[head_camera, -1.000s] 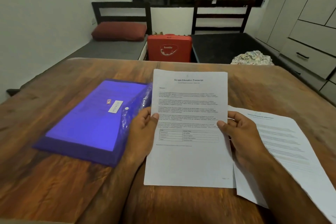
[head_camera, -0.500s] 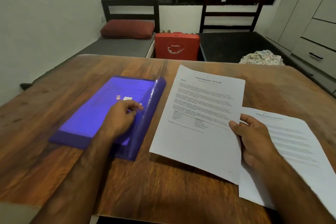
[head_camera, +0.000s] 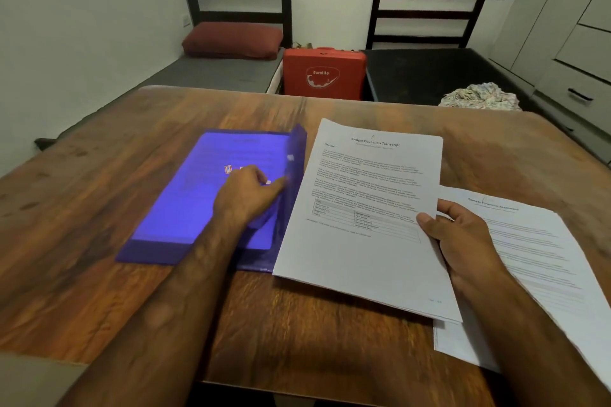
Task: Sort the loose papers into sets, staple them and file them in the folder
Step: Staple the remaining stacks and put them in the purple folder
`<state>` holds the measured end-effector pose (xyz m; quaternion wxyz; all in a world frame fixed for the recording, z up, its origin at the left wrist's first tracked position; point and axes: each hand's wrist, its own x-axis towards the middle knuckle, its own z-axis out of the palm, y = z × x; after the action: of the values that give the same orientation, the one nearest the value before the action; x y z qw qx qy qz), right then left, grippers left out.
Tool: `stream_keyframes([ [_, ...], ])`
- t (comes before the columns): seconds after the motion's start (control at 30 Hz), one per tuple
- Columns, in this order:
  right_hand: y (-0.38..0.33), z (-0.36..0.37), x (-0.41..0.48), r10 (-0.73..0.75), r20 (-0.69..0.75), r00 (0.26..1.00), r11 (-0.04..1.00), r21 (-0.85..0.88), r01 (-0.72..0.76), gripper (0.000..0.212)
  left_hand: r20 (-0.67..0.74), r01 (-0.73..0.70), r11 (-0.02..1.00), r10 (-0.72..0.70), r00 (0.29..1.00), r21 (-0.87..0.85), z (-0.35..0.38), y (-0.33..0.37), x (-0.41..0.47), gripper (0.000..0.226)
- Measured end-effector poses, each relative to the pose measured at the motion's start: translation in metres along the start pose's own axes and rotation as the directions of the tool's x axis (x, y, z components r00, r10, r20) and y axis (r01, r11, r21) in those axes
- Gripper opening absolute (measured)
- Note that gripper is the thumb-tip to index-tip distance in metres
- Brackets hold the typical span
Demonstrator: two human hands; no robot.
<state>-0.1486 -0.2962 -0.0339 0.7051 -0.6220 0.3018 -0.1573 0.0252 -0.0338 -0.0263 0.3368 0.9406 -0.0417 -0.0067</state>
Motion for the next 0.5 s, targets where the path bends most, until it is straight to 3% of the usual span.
stream_keyframes([
  [0.07,0.000,0.000,0.000,0.000,-0.001,1.000,1.000,0.002,0.000,0.023,0.047,0.015,0.990,-0.022,0.999,0.143,0.007,0.009,-0.002,0.063],
  [0.2,-0.003,0.000,-0.002,-0.005,0.003,1.000,0.999,-0.035,0.005,0.023,0.060,-0.020,0.919,-0.004,0.998,0.394,0.023,0.015,-0.011,0.066],
  [0.5,-0.011,0.007,-0.006,-0.082,0.031,0.996,0.968,-0.236,0.087,0.021,0.116,-0.161,0.915,0.126,0.985,0.371,0.010,-0.005,-0.021,0.059],
])
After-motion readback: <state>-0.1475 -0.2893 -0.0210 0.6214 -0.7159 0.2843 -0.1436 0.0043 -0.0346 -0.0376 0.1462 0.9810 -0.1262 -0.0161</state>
